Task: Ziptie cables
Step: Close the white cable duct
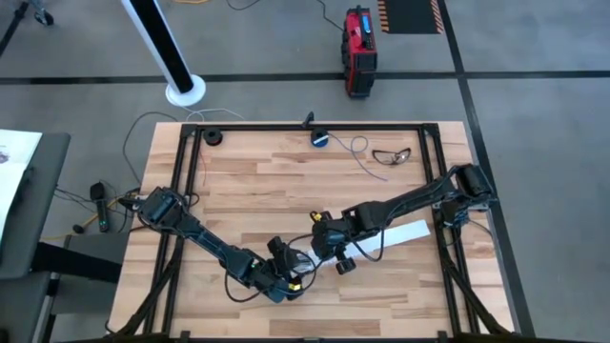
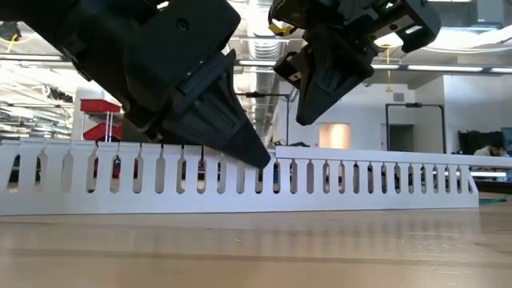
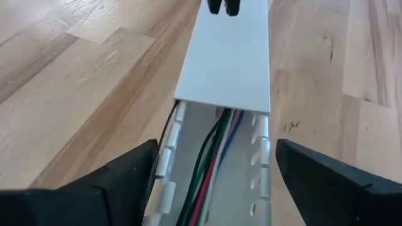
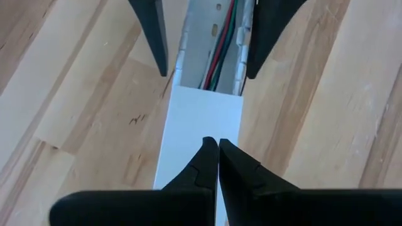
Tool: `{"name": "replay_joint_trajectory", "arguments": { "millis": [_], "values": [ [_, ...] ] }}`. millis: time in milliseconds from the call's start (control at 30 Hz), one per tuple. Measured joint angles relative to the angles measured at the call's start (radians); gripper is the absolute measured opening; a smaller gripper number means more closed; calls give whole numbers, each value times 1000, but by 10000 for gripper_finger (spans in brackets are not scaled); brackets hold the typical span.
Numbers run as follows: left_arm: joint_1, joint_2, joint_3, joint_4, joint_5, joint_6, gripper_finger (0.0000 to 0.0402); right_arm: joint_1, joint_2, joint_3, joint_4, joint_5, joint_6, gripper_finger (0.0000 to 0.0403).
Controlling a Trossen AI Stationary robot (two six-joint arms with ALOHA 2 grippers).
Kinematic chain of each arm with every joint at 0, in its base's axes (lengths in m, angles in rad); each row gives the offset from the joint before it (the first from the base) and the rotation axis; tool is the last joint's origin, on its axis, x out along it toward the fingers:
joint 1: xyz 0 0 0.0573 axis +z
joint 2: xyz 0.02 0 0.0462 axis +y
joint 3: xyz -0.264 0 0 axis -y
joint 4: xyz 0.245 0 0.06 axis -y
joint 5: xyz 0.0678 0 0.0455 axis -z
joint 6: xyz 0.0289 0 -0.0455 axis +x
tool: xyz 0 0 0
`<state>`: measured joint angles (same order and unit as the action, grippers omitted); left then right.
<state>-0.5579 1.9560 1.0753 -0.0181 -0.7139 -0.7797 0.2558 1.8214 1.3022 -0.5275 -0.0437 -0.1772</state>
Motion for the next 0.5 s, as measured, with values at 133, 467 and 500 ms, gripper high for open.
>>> {"name": "replay_joint_trajectory", "arguments": {
  "millis": [133,467,500],
  "values": [
    [0,8,-1,12,6,-4,315,-4,0,0,-19,0,0,8],
    [0,50,-1,32,15,-12,315,-17,0,0,-53,-2,-6,8],
    [0,55,-1,34,16,-13,315,-17,0,0,-55,-2,-7,8]
  ]
}}
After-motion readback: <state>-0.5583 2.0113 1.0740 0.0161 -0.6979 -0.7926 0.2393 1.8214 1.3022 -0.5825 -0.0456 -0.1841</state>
